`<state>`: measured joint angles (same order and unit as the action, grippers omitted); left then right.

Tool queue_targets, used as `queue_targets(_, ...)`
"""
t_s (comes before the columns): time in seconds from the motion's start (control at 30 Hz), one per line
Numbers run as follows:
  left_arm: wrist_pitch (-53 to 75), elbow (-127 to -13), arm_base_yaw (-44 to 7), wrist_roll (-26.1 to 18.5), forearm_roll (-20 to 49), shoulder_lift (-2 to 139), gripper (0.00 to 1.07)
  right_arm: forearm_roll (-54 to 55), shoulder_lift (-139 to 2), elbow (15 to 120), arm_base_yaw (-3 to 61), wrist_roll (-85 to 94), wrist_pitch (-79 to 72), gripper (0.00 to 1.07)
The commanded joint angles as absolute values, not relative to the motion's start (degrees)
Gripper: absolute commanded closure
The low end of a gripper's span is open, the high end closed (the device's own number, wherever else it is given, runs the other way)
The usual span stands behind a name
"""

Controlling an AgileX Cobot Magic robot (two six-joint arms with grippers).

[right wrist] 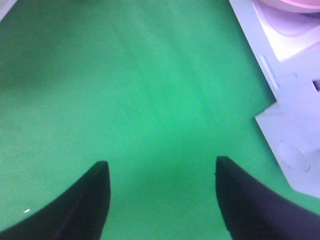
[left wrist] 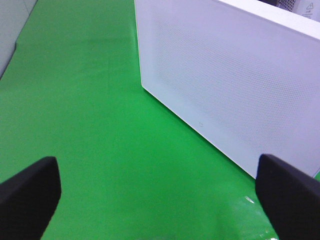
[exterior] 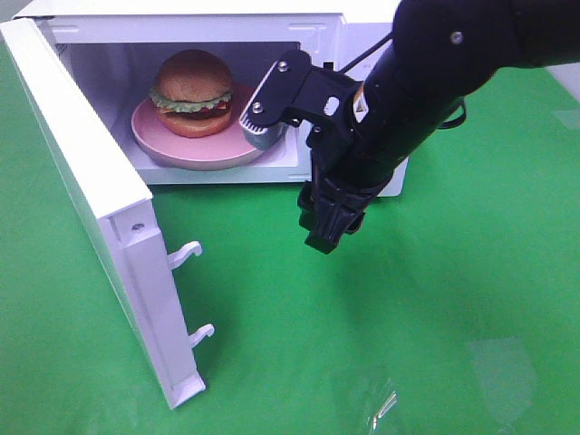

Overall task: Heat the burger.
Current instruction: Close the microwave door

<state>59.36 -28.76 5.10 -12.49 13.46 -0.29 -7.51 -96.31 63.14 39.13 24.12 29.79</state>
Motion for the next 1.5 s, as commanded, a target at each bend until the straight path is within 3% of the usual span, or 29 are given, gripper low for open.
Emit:
queue_targets(0.03, 59.0, -28.6, 5.3, -12.5, 13.4, -1.3, 0.09, -6.8, -93.6, 61.2, 37.9, 20.8, 30.1, 0.45)
queue_targets(0.17, 59.0, -28.6, 5.3, -12.5, 13.4, -1.3, 0.09, -6.4, -89.8, 58.6, 35.5, 15.2, 30.4, 0.44)
queue_targets(0.37, 59.0, -28.6, 5.3, -12.5, 13.4, -1.3, 0.09, -6.6, -82.1, 53.0, 30.7, 3.2, 31.4, 0.24)
queue_targets(0.53, 59.0, -28.6, 5.3, -12.5, 13.4, -1.3, 0.09, -6.6, -80.1, 51.3, 27.6, 2.6, 33.3, 0.25)
queue_targets(0.87, 59.0, -28.6, 5.3, -12.5, 13.4, -1.3, 0.09, -5.2, -72.8, 47.4, 13.3, -2.6, 40.1, 0.31)
queue_targets(1.5, 59.0, -28.6, 5.3, -12.5, 13.4, -1.3, 0.09, -5.0, -59.5, 47.4, 11.3, -2.8, 53.5, 0.31)
